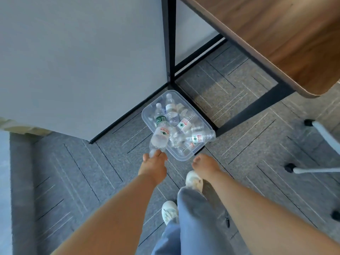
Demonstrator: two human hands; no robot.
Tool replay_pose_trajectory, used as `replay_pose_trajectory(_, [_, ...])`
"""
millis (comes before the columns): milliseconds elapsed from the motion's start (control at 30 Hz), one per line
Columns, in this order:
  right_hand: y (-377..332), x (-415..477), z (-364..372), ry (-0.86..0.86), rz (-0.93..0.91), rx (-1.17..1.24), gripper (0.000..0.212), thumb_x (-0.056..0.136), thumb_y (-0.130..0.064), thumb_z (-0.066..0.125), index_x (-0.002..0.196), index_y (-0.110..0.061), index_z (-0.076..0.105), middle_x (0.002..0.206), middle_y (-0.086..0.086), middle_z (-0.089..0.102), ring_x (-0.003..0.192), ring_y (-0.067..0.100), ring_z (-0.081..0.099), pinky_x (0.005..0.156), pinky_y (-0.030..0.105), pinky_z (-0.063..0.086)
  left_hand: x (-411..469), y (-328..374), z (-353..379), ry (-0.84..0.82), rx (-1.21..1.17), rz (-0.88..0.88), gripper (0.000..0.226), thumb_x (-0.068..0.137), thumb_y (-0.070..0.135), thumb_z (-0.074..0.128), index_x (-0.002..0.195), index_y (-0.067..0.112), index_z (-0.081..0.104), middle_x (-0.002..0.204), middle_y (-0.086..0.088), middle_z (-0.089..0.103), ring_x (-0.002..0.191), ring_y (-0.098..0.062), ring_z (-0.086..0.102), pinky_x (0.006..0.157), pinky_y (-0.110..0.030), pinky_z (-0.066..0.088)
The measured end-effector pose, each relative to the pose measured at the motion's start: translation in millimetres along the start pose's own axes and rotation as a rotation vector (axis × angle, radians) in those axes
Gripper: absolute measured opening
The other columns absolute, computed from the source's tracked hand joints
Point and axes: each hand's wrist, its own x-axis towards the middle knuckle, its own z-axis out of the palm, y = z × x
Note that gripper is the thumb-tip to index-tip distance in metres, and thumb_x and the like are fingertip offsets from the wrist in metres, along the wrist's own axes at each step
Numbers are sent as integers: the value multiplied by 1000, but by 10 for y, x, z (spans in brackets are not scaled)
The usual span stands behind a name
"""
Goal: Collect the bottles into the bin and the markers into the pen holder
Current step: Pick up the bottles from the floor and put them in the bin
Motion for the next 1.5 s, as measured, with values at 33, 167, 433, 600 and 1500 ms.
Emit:
replay_pose_trajectory(33, [-38, 58, -47, 18, 2, 16, 24, 94, -18, 47, 112, -6, 55, 117, 11, 61, 95, 25, 56, 74, 26, 38, 82, -16, -76, 8, 7, 11, 47, 92, 7, 38, 137, 20, 37, 140, 3, 33, 121, -35, 30, 99, -38, 41])
replay_pose_trajectory(167, [-155, 308, -210, 50, 40, 41, 26, 95, -20, 48, 116, -6, 54, 121, 12, 60, 110, 28, 57, 83, 31, 45, 467, -53, -416, 28, 57, 44, 52, 90, 3, 38, 139, 20, 36, 141, 3, 33, 120, -34, 31, 97, -36, 40])
replay_pose_trajectory(433, [-534, 891, -655, 126, 116, 154, 29, 93, -18, 51, 119, -6, 55, 126, 12, 60, 115, 28, 57, 90, 30, 45, 1254, 29, -983, 5, 138, 151, 49, 88, -1, 37, 134, 17, 42, 136, 1, 38, 124, -36, 30, 103, -43, 41])
replay_pose_trajectory(600, [-700, 988, -672, 157, 207, 241, 29, 93, -19, 49, 120, -9, 55, 126, 9, 60, 115, 26, 57, 84, 26, 43, 1489, -71, -1078, -42, 299, 259, 53, 88, -1, 40, 138, 16, 35, 140, 1, 29, 129, -40, 24, 104, -43, 43])
replay_pose_trajectory(1500, [-1378, -127, 1269, 511, 746, 976, 22, 91, -15, 50, 108, -6, 61, 109, 16, 67, 102, 31, 62, 77, 26, 43, 1346, -963, -1244, -326, 817, 746, 30, 96, 22, 41, 123, 14, 50, 124, -8, 53, 110, -26, 53, 88, -34, 45])
